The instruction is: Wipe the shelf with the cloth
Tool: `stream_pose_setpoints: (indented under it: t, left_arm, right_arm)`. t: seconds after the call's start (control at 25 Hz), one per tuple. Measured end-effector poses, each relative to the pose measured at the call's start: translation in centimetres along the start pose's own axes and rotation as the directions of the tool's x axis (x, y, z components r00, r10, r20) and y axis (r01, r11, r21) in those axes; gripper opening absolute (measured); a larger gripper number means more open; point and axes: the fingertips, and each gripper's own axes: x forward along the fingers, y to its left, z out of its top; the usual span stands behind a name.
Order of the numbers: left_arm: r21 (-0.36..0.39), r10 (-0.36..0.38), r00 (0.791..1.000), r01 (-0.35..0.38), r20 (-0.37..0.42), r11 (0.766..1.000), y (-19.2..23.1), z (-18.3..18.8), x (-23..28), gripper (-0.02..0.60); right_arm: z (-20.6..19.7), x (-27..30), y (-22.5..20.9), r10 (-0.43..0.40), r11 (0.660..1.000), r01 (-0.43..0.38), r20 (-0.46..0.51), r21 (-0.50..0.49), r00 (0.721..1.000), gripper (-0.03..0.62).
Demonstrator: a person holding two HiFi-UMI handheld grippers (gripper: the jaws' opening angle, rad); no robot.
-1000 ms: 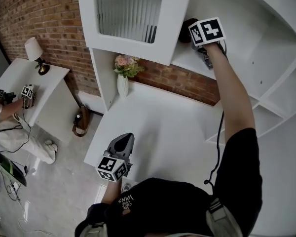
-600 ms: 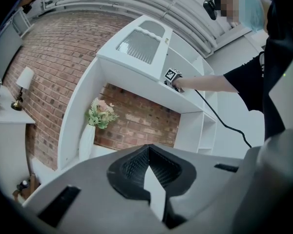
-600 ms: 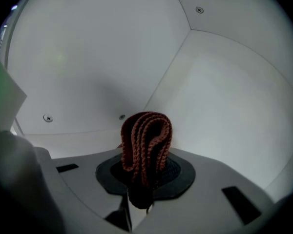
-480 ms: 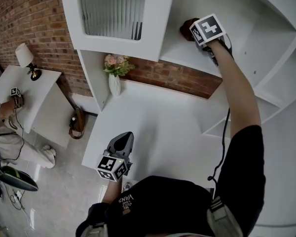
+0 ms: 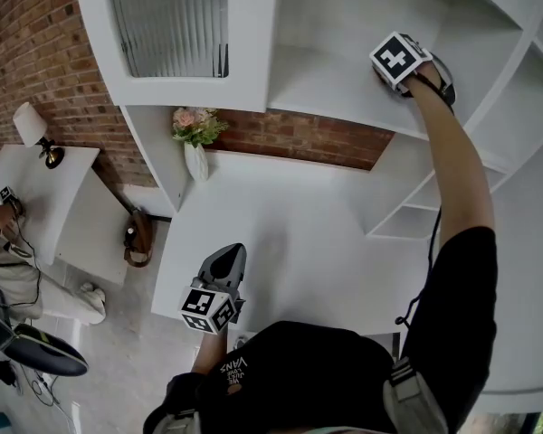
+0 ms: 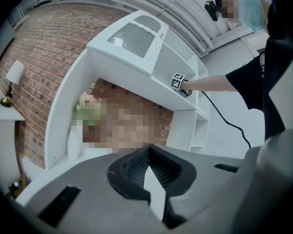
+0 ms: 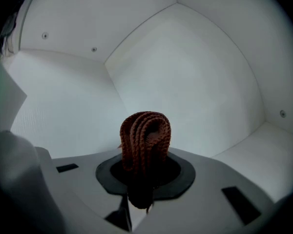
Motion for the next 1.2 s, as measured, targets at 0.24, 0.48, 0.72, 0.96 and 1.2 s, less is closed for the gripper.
stream_pose_setpoints:
  t: [0.24, 0.48, 0.72, 0.96, 1.2]
  left_arm:
    - [0.004, -0.021, 1.0, 0.021, -0.011, 1.0, -1.0, -0.2, 0.3, 0.005]
    - [0.008, -0.04, 0.999, 0.04, -0.019, 0.999, -1.9, -0.5, 0.4, 0.005]
    - [0.01, -0.046, 0.999, 0.046, -0.028, 0.999, -1.9, -0.5, -0.2, 0.005]
    - [0.015, -0.074, 0.997, 0.075, -0.038, 0.997, -2.4, -0.5, -0.7, 0.005]
    - [0.021, -0.099, 0.994, 0.1, -0.042, 0.995, -2.5, -0.1, -1.8, 0.005]
  right_arm:
    - [-4.8, 0.6, -1.6, -0.108, 0.978, 0.068, -0.197, -0.196, 0.975, 0.069]
    - [-7.4, 0.5, -2.4, -0.199, 0.94, 0.101, -0.284, -0.324, 0.938, 0.069]
    - [-5.7, -0.8, -2.6, -0.171, 0.971, 0.139, -0.16, -0.193, 0.972, 0.069]
    - [-0.4, -4.6, -0.4, 0.019, 0.978, -0.05, 0.153, 0.202, 0.988, 0.069]
    - [7.0, -9.2, 5.1, 0.244, 0.843, -0.417, 0.45, 0.339, 0.859, 0.071]
